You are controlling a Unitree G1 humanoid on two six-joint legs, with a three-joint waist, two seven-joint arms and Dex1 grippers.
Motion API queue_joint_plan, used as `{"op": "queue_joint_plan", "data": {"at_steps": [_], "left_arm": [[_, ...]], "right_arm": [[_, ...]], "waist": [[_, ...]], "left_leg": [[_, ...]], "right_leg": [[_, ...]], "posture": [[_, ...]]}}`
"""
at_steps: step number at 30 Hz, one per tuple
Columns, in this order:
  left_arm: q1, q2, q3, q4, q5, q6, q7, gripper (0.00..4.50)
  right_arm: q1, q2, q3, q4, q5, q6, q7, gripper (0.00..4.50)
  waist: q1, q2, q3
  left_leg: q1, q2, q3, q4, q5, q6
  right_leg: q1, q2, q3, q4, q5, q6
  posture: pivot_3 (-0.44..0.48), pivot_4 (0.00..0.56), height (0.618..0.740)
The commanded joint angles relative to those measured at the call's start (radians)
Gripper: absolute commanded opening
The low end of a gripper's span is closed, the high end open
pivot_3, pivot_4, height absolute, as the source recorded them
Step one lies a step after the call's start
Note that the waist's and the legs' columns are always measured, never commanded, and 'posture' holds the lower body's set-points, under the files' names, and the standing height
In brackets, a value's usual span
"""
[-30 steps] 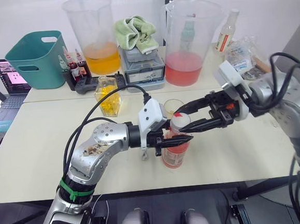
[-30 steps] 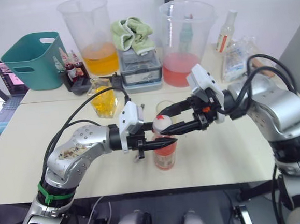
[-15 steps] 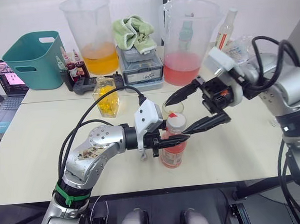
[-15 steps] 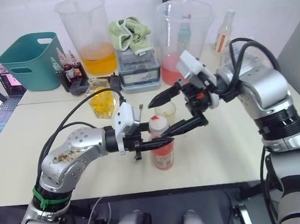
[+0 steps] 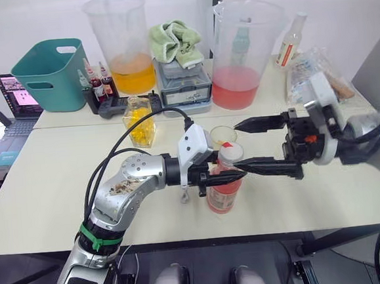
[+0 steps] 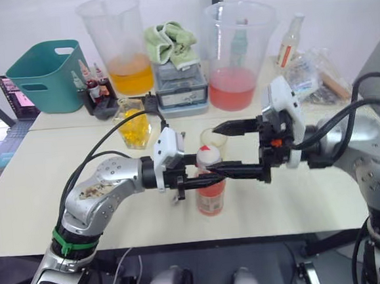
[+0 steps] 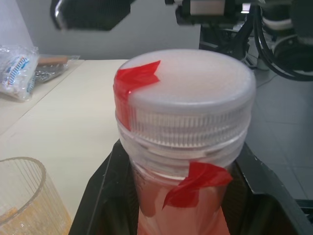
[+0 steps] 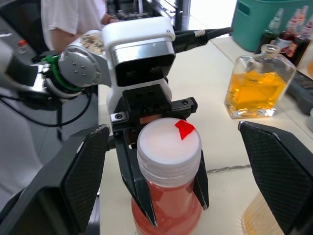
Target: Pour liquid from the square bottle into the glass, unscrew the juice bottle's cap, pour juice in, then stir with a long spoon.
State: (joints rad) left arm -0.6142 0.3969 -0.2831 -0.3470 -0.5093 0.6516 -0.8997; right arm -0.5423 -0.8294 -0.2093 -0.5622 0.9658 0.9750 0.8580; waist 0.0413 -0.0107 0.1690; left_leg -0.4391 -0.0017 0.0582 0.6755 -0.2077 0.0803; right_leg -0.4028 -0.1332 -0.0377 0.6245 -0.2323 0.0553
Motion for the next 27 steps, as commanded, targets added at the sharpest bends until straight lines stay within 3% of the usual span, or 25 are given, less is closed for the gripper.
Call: {"op": "queue_joint_plan", "data": {"at_steps": [1,7,10,13,16,21,27], "left_arm": [[0.016,-0.003,-0.053,0.02,-0.001,0.014,-0.039,1.62],[0.0,-0.005,-0.052,0.027,-0.002,0.016,-0.053,1.62],[-0.004,-0.003,-0.05,0.029,0.0,0.016,-0.053,1.62],[-0.005,-0.002,-0.046,0.028,0.001,0.02,-0.047,1.62],[-0.005,0.002,-0.041,0.022,0.011,0.024,-0.03,1.62],[0.007,0.009,-0.027,-0.001,0.016,0.045,0.001,1.62],[0.051,0.027,-0.004,-0.064,0.008,0.075,0.044,1.62]], "right_arm": [[0.029,0.026,-0.059,-0.093,0.088,0.04,-0.161,4.47],[0.061,0.047,-0.033,-0.135,0.109,0.033,-0.288,4.47],[0.061,0.044,-0.027,-0.132,0.123,0.027,-0.299,3.71],[0.057,0.035,-0.013,-0.121,0.134,0.018,-0.276,2.65],[0.036,0.008,0.037,-0.083,0.107,-0.001,-0.178,1.69],[-0.037,-0.024,0.169,0.036,-0.011,-0.098,0.043,1.65],[-0.186,-0.001,0.356,0.284,-0.199,-0.323,0.445,1.65]], "waist": [[0.001,0.0,0.0],[0.0,0.0,0.0],[0.0,0.0,0.0],[-0.001,0.0,0.0],[-0.001,0.0,0.0],[-0.005,0.0,0.0],[-0.019,0.0,0.0]], "left_leg": [[0.0,0.0,0.0,0.0,0.0,0.0],[0.0,0.0,0.0,0.0,0.0,0.0],[0.0,-0.001,0.0,0.0,0.0,0.001],[0.0,-0.001,0.0,0.0,0.0,0.001],[0.0,-0.001,0.0,0.001,0.0,0.001],[0.0,0.0,0.0,0.001,0.0,0.001],[0.001,0.0,0.0,0.001,0.0,0.001]], "right_leg": [[0.0,0.0,0.0,0.0,0.0,0.0],[0.0,0.001,0.0,0.0,0.0,0.0],[0.0,0.002,0.0,0.0,0.0,0.0],[0.0,0.002,0.0,0.0,0.0,0.0],[0.0,0.003,0.0,0.0,0.0,0.0],[0.001,0.004,0.0,0.0,0.0,0.001],[0.001,0.005,0.0,0.0,0.0,0.001]], "posture": [[0.0,0.15,0.736],[0.0,0.15,0.736],[0.0,0.15,0.736],[0.0,0.15,0.736],[0.0,0.15,0.736],[0.0,0.15,0.736],[0.0,0.15,0.736]]}}
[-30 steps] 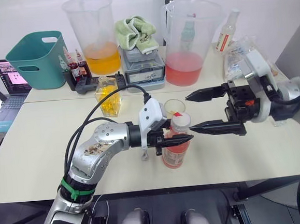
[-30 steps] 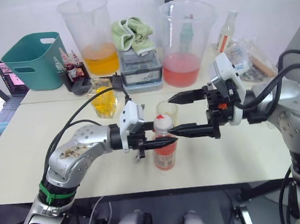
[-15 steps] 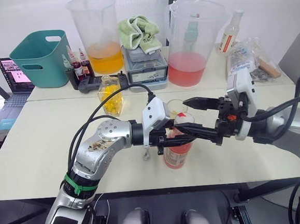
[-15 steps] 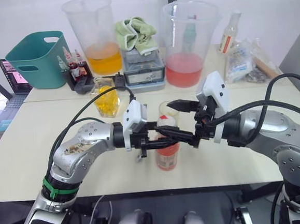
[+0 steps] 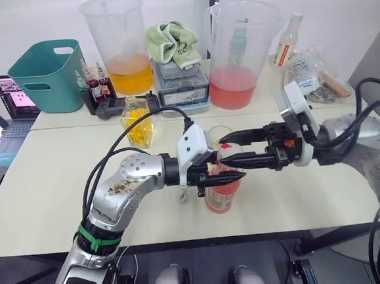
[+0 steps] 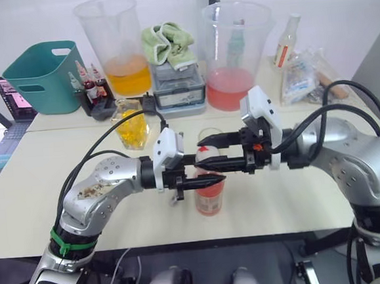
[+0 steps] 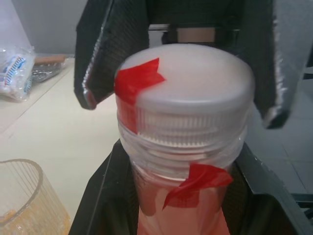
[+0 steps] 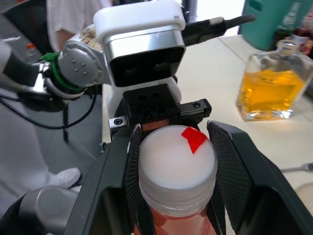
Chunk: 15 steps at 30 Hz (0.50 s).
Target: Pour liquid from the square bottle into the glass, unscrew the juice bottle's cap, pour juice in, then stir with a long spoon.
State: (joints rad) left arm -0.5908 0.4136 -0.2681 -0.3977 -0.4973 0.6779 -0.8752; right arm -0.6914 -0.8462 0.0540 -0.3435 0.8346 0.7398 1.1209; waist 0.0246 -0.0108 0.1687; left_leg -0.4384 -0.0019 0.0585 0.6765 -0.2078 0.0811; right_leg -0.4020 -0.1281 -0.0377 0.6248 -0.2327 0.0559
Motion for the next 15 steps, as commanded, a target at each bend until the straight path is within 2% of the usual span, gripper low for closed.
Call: {"op": "queue_joint_plan", "data": {"at_steps": [1,6,8,13,15], "left_arm": [[0.032,0.014,-0.016,-0.025,-0.006,0.055,0.024,1.62],[0.039,0.027,-0.007,-0.042,-0.011,0.07,0.033,1.62],[0.04,0.029,-0.006,-0.043,-0.013,0.072,0.035,1.62],[0.04,0.035,-0.007,-0.035,-0.02,0.069,0.034,1.62],[0.039,0.036,-0.008,-0.033,-0.024,0.065,0.029,1.62]], "right_arm": [[-0.07,0.027,0.118,0.113,-0.092,-0.124,0.253,1.65],[-0.228,0.054,0.211,0.274,-0.165,-0.175,0.481,1.65],[-0.277,0.066,0.209,0.312,-0.166,-0.154,0.493,2.72],[-0.265,0.045,0.123,0.284,-0.149,-0.136,0.445,4.41],[-0.227,0.025,0.067,0.236,-0.114,-0.089,0.394,4.49]], "waist": [[-0.003,0.0,0.0],[-0.011,0.0,0.0],[-0.011,0.0,0.0],[-0.008,0.0,0.0],[-0.006,0.0,0.0]], "left_leg": [[0.0,0.0,0.0,0.0,0.0,0.0],[0.0,0.0,0.0,0.0,0.0,0.0],[0.0,0.0,-0.001,0.0,0.0,0.0],[0.0,-0.001,-0.001,-0.001,0.0,0.0],[0.0,-0.001,-0.001,-0.001,0.0,0.0]], "right_leg": [[0.0,0.0,0.0,0.0,0.0,0.0],[-0.001,0.0,0.0,0.002,0.0,0.0],[-0.001,0.0,-0.001,0.002,0.0,0.0],[-0.002,-0.001,-0.001,0.002,0.0,0.0],[-0.001,-0.001,-0.001,0.002,0.0,0.0]], "posture": [[0.0,0.15,0.736],[0.0,0.15,0.736],[0.0,0.15,0.736],[0.0,0.15,0.736],[0.0,0.15,0.736]]}}
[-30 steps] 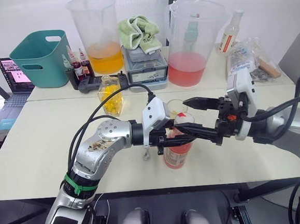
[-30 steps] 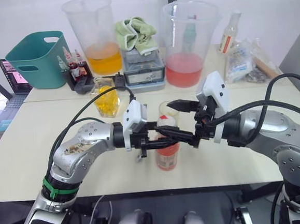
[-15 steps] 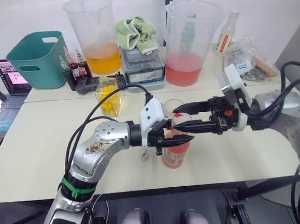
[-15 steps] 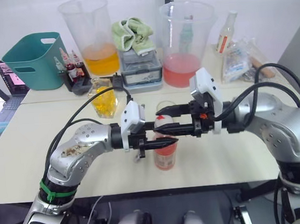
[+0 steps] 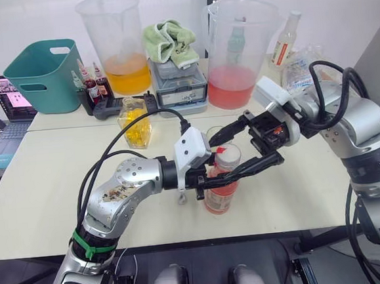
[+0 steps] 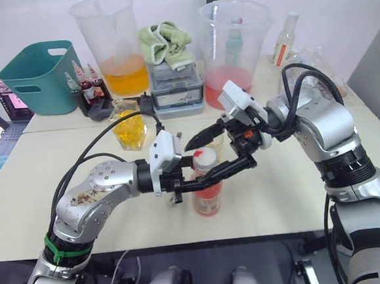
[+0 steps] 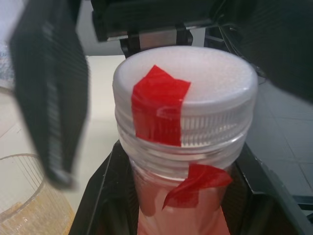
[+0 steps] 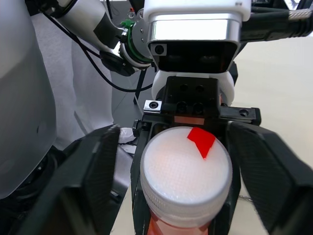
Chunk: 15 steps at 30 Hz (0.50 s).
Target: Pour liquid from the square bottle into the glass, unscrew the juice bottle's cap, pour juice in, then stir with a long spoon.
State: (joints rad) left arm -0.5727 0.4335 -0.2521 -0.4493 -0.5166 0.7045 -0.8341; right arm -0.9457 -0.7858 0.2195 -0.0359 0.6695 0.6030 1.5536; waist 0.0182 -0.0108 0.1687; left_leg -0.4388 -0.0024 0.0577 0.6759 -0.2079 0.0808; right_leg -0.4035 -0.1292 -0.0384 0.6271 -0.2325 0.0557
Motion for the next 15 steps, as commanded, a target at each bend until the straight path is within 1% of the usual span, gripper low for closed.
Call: {"op": "queue_joint_plan", "data": {"at_steps": [1,5,7,12,15], "left_arm": [[0.021,0.017,-0.025,0.02,-0.006,0.036,-0.015,1.62],[0.02,0.017,-0.029,0.027,-0.01,0.027,-0.027,1.62],[0.015,0.011,-0.033,0.037,-0.012,0.024,-0.036,1.62],[-0.013,-0.014,-0.054,0.086,-0.004,0.007,-0.062,1.62],[-0.029,-0.021,-0.066,0.108,0.004,-0.008,-0.086,1.62]], "right_arm": [[0.054,-0.044,-0.136,-0.106,0.071,0.076,-0.078,4.49],[0.171,-0.065,-0.266,-0.251,0.139,0.165,-0.24,4.49],[0.244,-0.057,-0.328,-0.349,0.17,0.214,-0.363,4.49],[0.379,-0.022,-0.412,-0.533,0.204,0.309,-0.657,4.49],[0.421,0.005,-0.455,-0.593,0.268,0.356,-0.776,4.49]], "waist": [[0.001,0.0,0.0],[0.0,0.0,0.0],[-0.001,0.0,0.0],[0.003,0.0,0.0],[0.01,0.0,0.0]], "left_leg": [[0.0,0.0,0.0,0.0,0.0,0.0],[0.0,0.001,0.0,-0.001,0.0,0.0],[0.0,0.001,0.0,-0.001,0.0,0.0],[0.0,0.001,0.0,-0.001,0.0,-0.001],[0.0,0.001,0.0,-0.001,0.0,-0.001]], "right_leg": [[0.0,0.0,0.0,0.0,0.0,0.0],[0.0,-0.001,0.0,0.0,0.0,0.0],[0.0,-0.001,0.001,0.0,0.0,0.0],[0.0,-0.002,0.001,-0.001,0.0,0.0],[0.0,-0.002,0.001,-0.001,0.0,0.0]], "posture": [[0.0,0.15,0.736],[0.0,0.15,0.736],[0.0,0.15,0.736],[0.0,0.15,0.736],[0.0,0.15,0.736]]}}
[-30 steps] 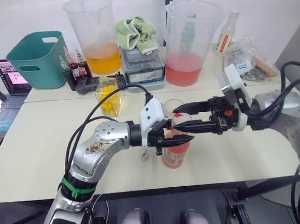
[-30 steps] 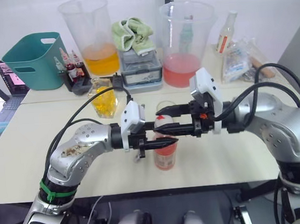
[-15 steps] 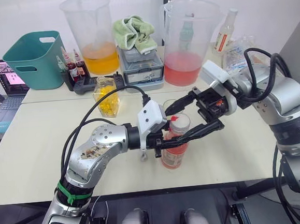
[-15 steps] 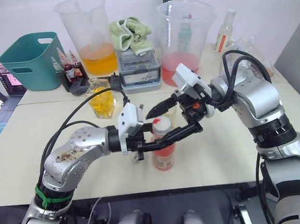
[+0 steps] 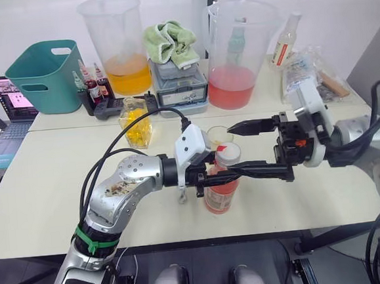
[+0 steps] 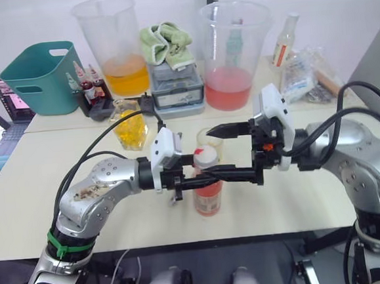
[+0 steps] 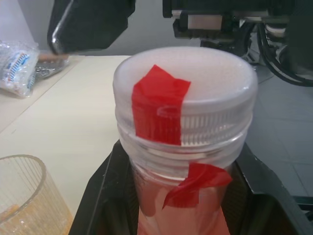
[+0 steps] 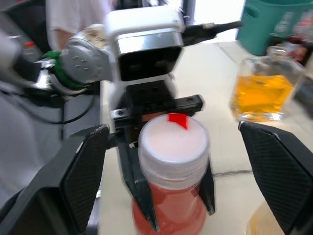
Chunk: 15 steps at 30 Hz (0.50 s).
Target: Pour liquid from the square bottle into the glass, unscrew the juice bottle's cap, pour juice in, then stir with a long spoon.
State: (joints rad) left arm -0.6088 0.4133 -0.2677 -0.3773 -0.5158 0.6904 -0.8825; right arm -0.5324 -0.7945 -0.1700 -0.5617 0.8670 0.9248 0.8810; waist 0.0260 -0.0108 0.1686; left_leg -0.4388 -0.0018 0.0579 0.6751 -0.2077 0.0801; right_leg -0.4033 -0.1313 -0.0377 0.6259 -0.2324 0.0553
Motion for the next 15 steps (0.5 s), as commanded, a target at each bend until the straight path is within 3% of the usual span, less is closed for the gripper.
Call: {"op": "queue_joint_plan", "data": {"at_steps": [1,10,15], "left_arm": [[0.002,-0.002,-0.054,0.044,0.006,0.002,-0.046,1.62],[-0.017,-0.009,-0.065,0.078,0.015,-0.026,-0.079,1.62],[-0.015,-0.006,-0.059,0.073,0.017,-0.023,-0.075,1.62]], "right_arm": [[0.015,0.02,-0.074,-0.083,0.092,0.043,-0.133,4.49],[0.054,0.01,-0.063,-0.14,0.167,0.053,-0.258,4.49],[0.065,-0.01,-0.048,-0.123,0.161,0.033,-0.234,2.99]], "waist": [[0.003,0.0,0.0],[0.014,0.0,0.0],[0.014,0.0,0.0]], "left_leg": [[0.0,0.0,0.0,0.0,0.0,0.0],[0.0,0.0,0.001,0.001,0.0,0.0],[0.0,0.0,0.001,0.001,0.0,0.001]], "right_leg": [[0.0,0.0,0.0,0.0,0.0,0.0],[0.001,0.0,0.0,-0.001,0.0,0.0],[0.001,0.001,0.0,-0.001,0.0,0.0]], "posture": [[0.0,0.15,0.736],[0.0,0.15,0.736],[0.0,0.15,0.736]]}}
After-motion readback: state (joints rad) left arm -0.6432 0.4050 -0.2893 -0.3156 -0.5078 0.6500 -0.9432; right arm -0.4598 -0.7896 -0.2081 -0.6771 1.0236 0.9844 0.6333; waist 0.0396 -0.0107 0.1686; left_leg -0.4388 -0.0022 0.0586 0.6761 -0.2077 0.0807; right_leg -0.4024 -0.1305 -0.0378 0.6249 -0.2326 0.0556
